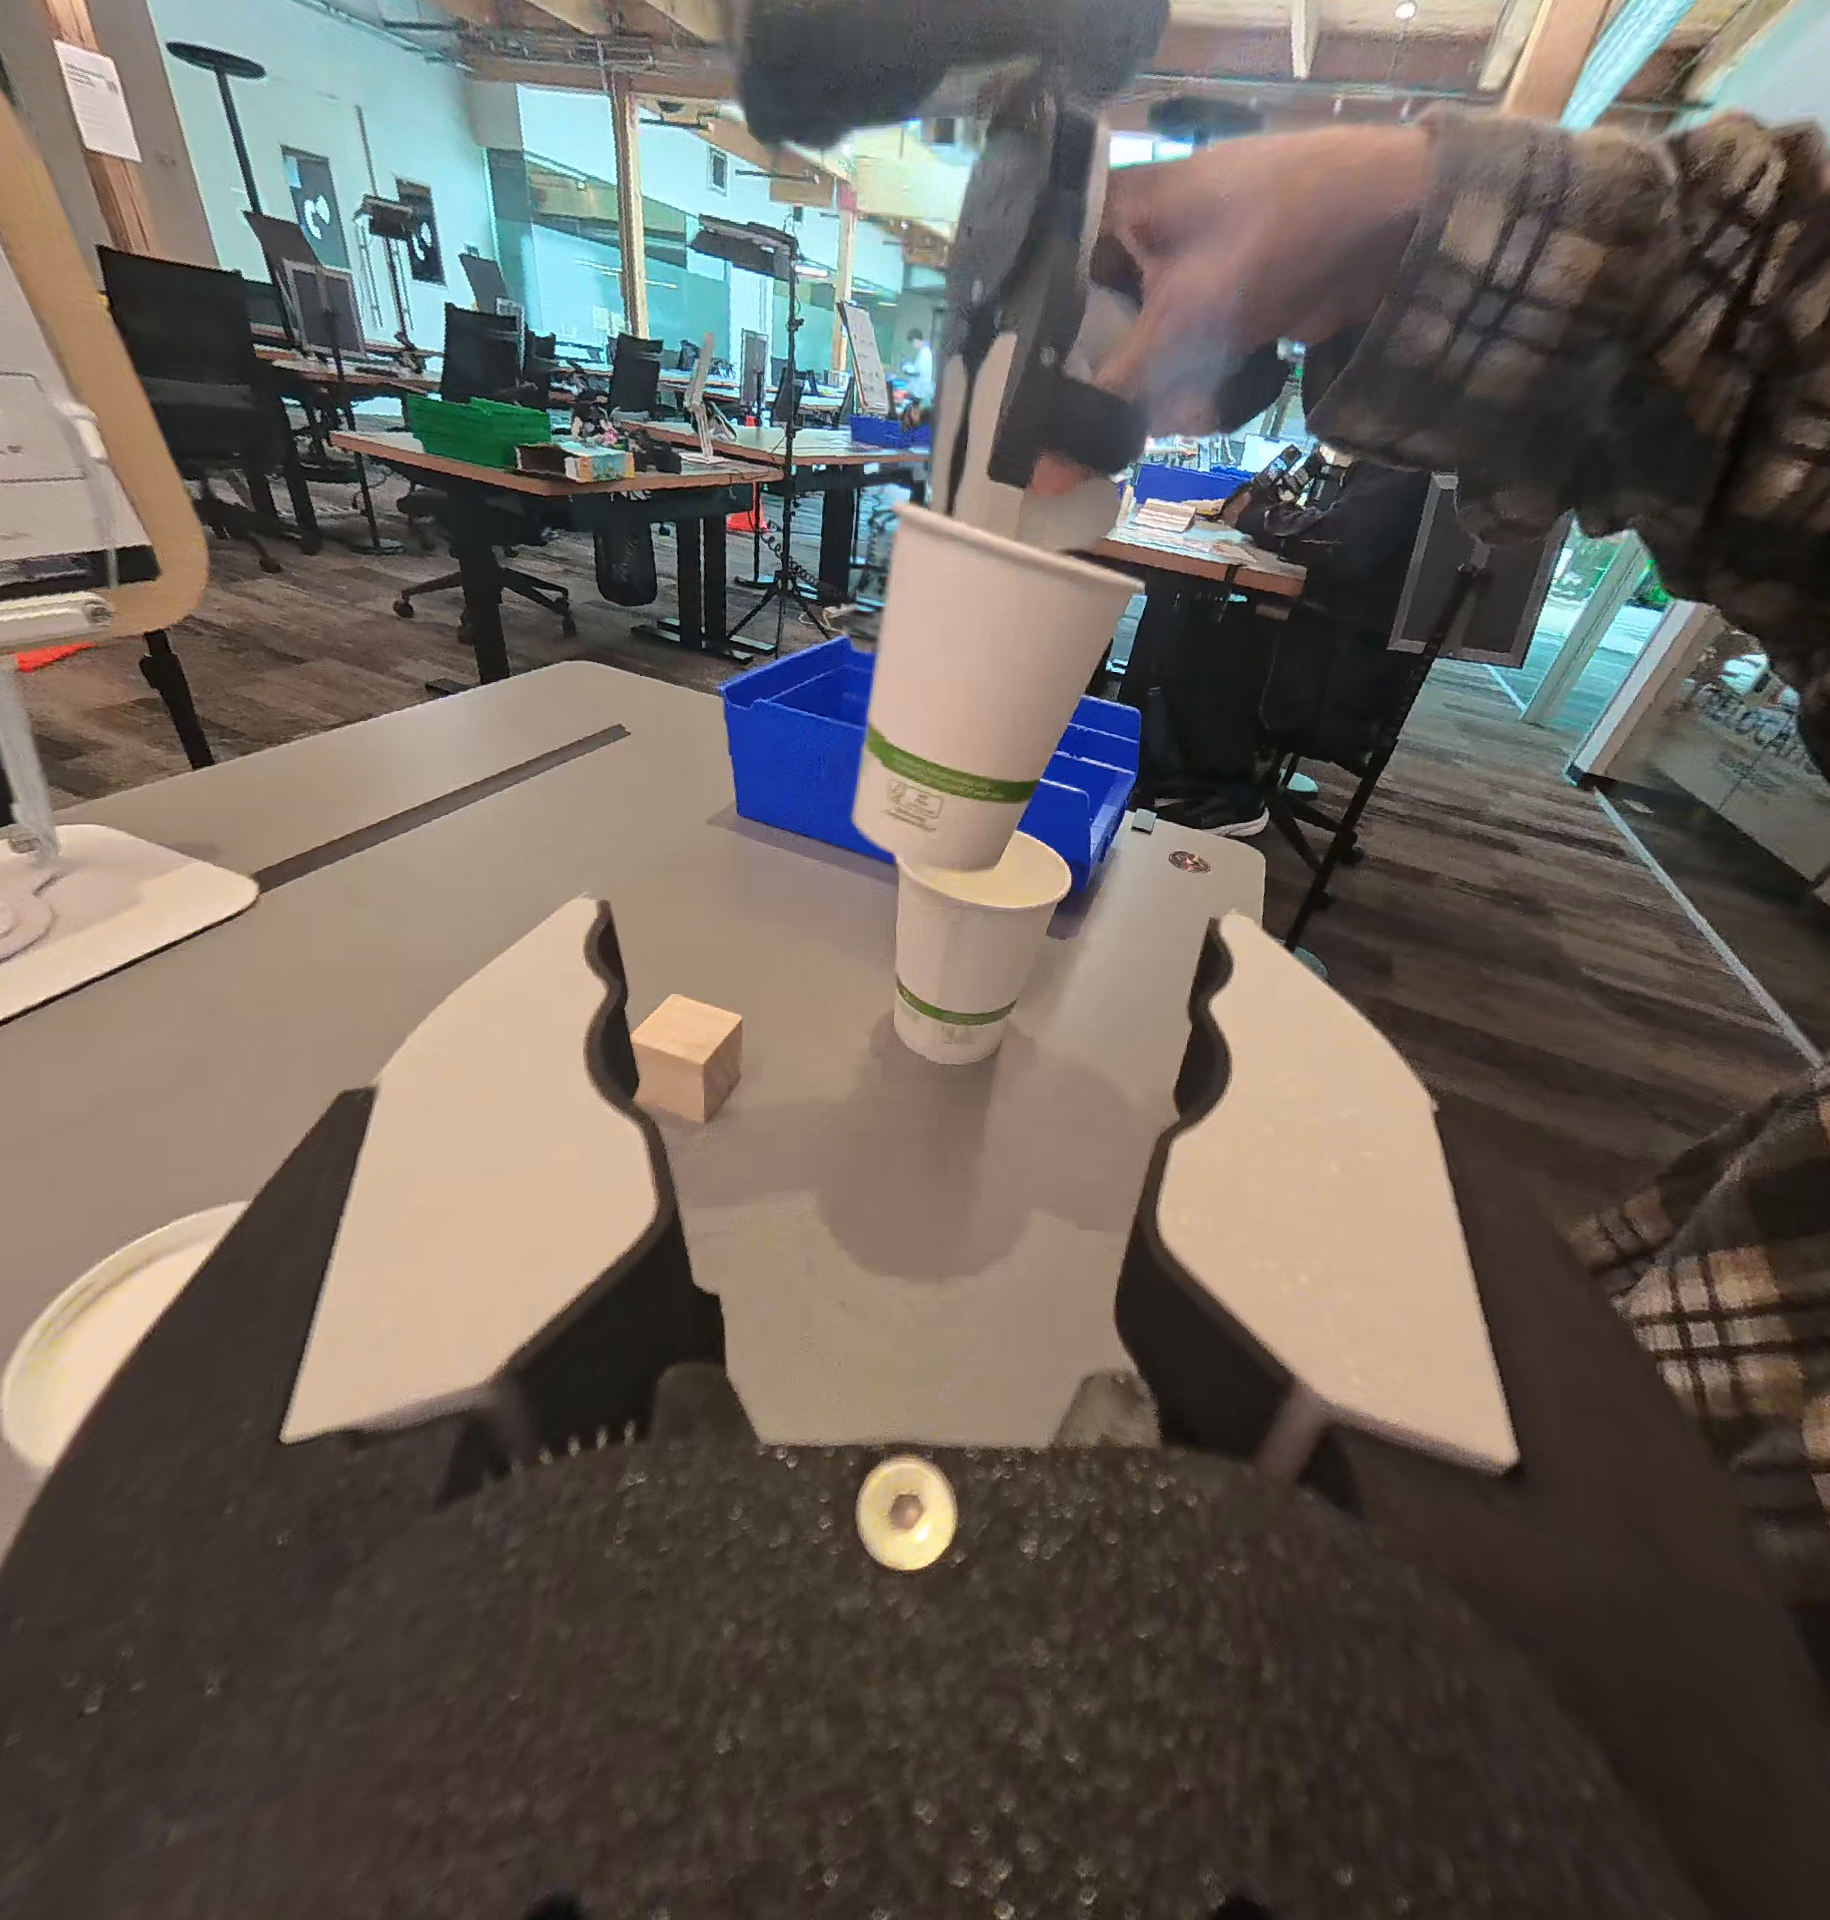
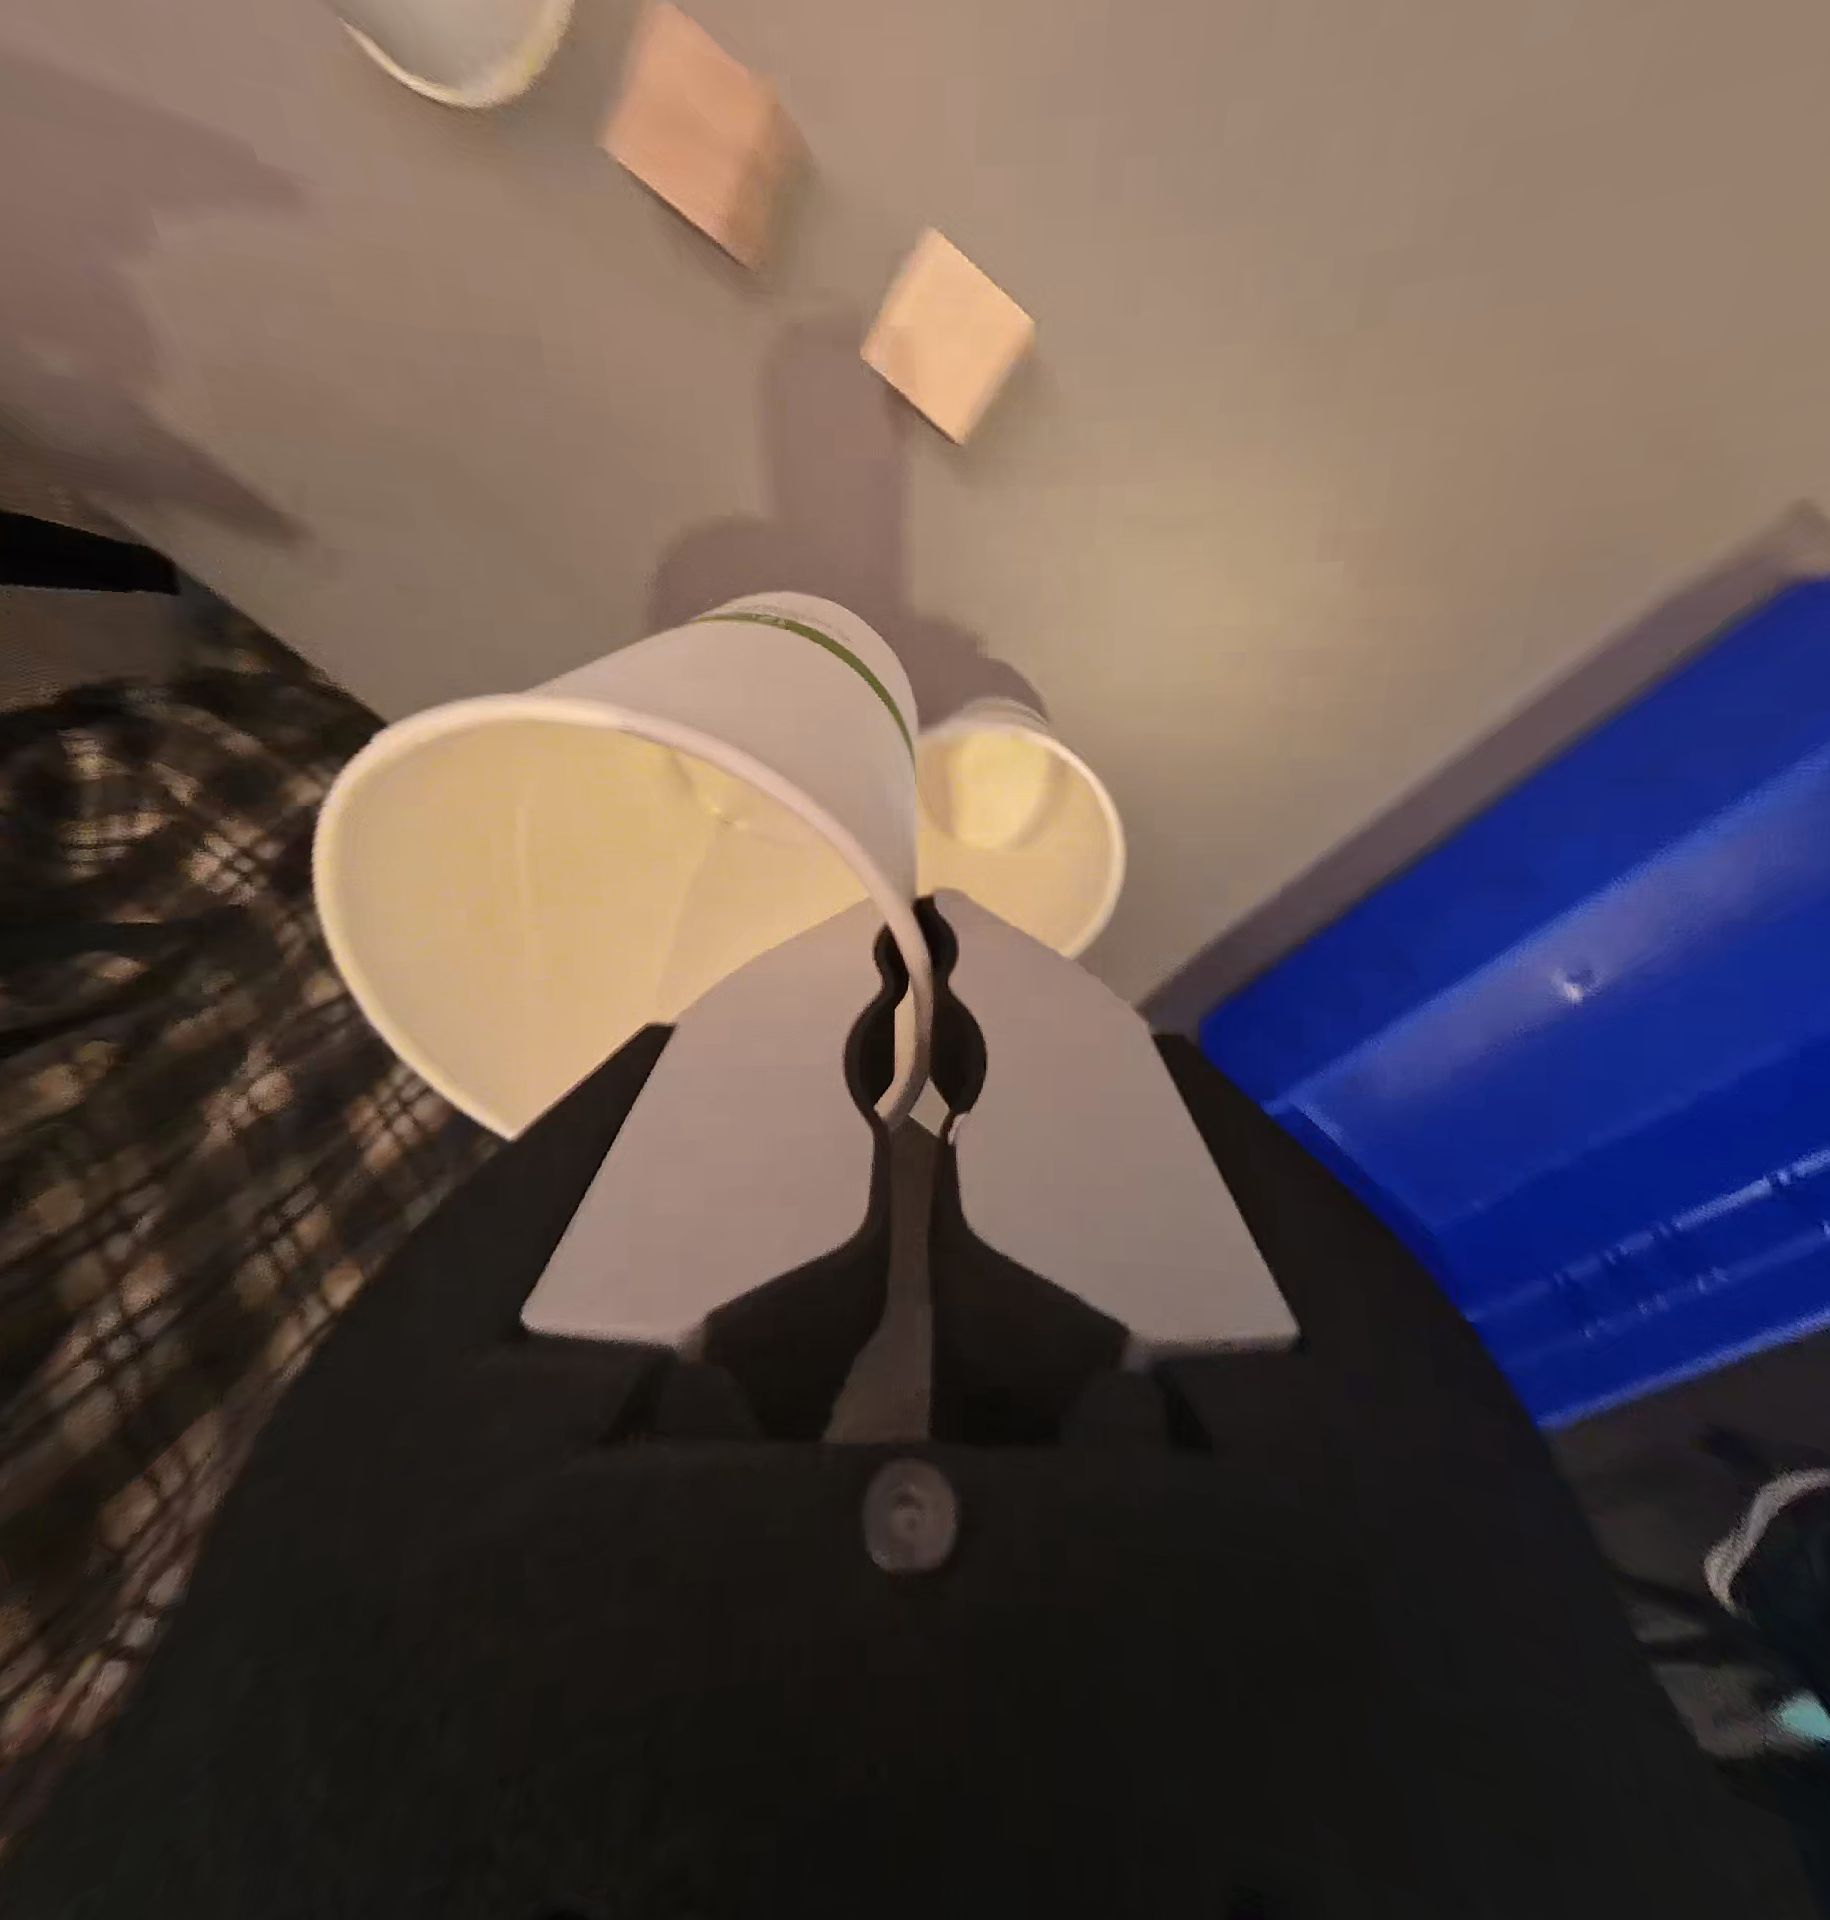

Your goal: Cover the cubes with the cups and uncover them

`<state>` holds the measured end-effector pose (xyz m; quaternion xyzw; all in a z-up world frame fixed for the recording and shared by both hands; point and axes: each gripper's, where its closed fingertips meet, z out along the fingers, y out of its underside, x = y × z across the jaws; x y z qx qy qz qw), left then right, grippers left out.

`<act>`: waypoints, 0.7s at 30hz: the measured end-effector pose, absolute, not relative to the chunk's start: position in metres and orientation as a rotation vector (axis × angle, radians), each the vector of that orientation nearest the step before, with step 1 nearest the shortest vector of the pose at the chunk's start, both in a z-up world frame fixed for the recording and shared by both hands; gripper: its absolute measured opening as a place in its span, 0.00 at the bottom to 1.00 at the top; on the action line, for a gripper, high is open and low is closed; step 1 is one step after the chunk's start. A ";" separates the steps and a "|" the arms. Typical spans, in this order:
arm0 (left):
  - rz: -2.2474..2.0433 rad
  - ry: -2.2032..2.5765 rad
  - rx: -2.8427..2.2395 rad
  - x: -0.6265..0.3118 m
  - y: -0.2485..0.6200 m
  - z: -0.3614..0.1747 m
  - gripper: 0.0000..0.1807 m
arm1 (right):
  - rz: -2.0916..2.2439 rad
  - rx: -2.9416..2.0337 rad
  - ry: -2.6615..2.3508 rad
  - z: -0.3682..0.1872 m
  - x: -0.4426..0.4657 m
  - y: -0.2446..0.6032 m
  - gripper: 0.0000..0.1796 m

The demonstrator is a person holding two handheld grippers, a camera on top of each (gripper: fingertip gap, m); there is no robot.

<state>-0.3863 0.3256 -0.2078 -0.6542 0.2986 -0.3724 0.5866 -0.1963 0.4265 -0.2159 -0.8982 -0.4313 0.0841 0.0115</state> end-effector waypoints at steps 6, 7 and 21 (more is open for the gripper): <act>-0.912 0.628 -1.454 -0.419 0.318 -0.190 0.54 | 0.174 -2.879 -1.264 -0.239 -0.154 0.435 0.00; -0.902 0.630 -1.459 -0.422 0.318 -0.190 0.54 | 0.154 -2.880 -1.273 -0.243 -0.152 0.434 0.00; -0.870 0.625 -1.468 -0.437 0.320 -0.191 0.52 | -0.002 -2.933 -1.370 -0.298 -0.145 0.426 0.13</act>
